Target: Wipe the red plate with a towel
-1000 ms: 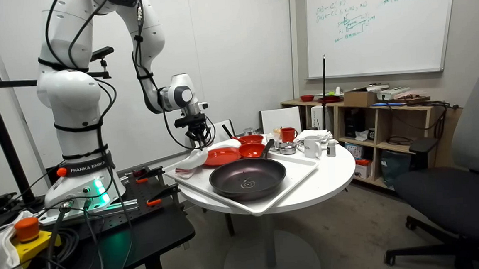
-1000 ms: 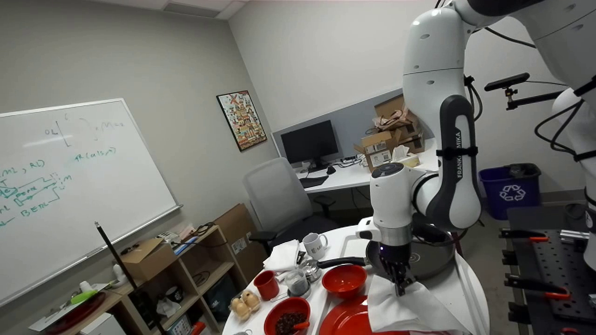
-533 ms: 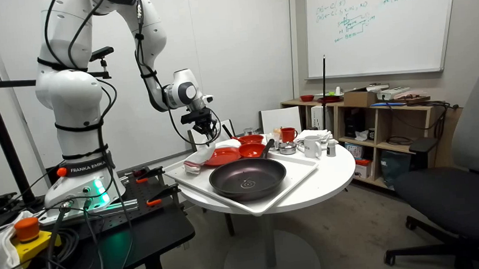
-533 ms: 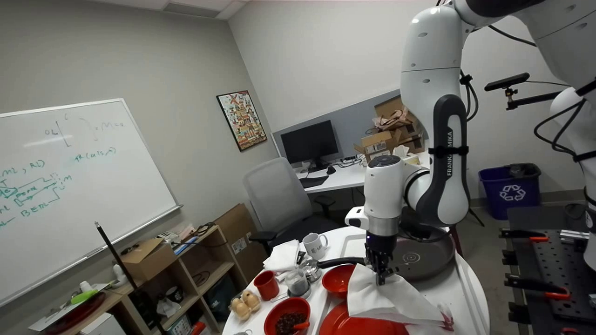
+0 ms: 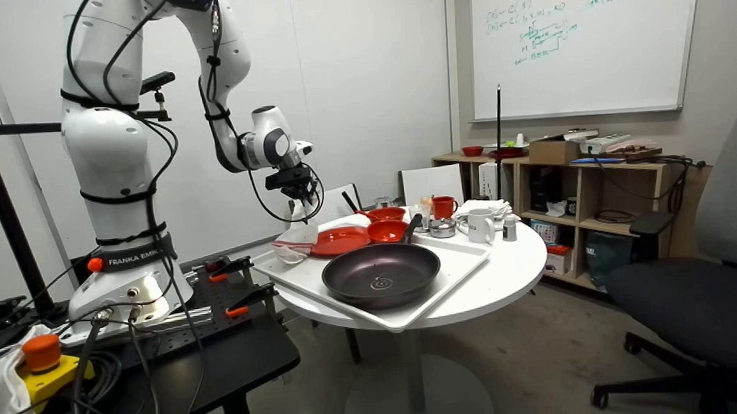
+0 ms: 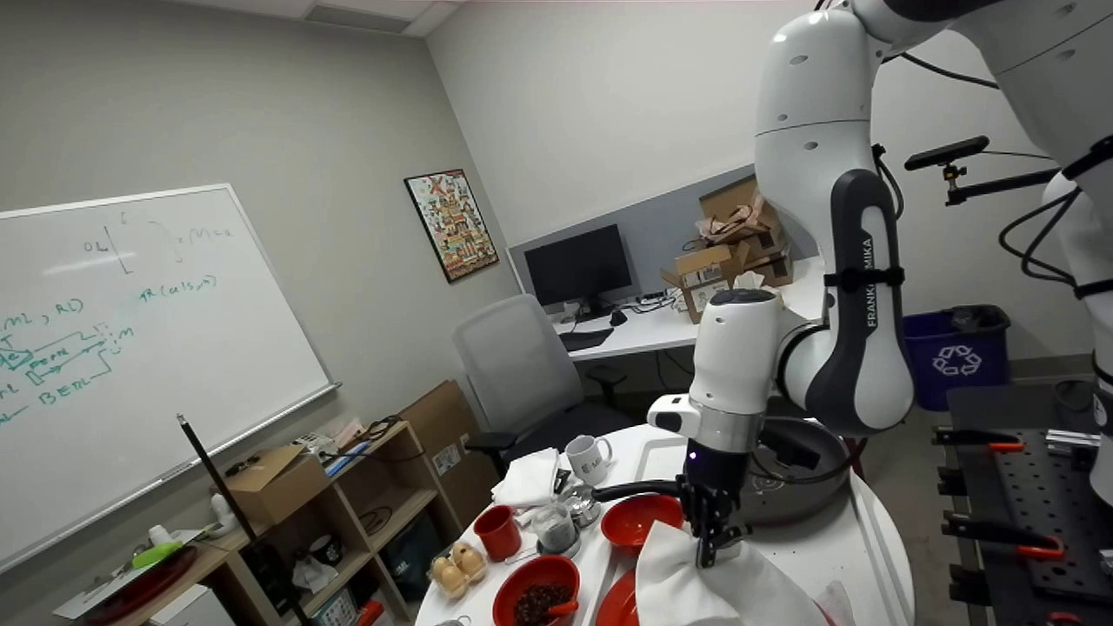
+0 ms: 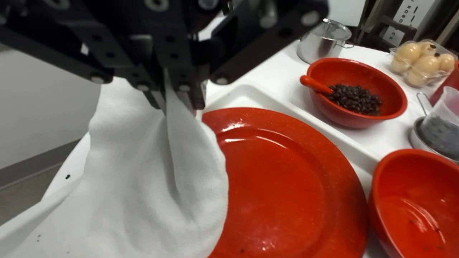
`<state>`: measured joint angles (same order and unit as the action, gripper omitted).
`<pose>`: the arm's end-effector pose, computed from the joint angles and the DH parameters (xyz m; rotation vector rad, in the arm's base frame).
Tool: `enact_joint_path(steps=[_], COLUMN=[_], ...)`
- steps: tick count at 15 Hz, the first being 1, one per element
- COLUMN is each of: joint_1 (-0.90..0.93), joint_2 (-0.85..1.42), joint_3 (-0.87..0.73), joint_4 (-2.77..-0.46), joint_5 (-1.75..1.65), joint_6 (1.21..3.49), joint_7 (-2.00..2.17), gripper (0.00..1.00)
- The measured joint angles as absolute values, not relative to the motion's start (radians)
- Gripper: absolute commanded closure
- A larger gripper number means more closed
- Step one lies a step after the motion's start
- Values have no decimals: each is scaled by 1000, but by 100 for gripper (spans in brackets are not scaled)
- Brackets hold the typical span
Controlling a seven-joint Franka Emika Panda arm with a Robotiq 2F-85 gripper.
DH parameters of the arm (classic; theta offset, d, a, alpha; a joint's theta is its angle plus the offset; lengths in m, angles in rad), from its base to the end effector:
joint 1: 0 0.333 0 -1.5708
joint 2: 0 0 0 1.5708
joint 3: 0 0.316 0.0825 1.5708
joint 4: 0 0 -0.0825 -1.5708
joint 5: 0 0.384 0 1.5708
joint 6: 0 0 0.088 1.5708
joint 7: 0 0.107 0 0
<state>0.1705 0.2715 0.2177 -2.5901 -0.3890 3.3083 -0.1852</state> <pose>0.4176 0.2173 0.2138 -2.6566 -1.3677 -0.6843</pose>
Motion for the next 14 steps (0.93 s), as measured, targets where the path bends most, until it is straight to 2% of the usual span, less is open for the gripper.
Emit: enact_joint_path(steps=[9,14], joint_1=[3,-52], joint_2=[200,183], joint_3=[439,492], joint_4=[-2601,-2512], joint_5=[-388,-340], joint_6=[3347,3189], joint_7=[-97,6], gripper=[93,93])
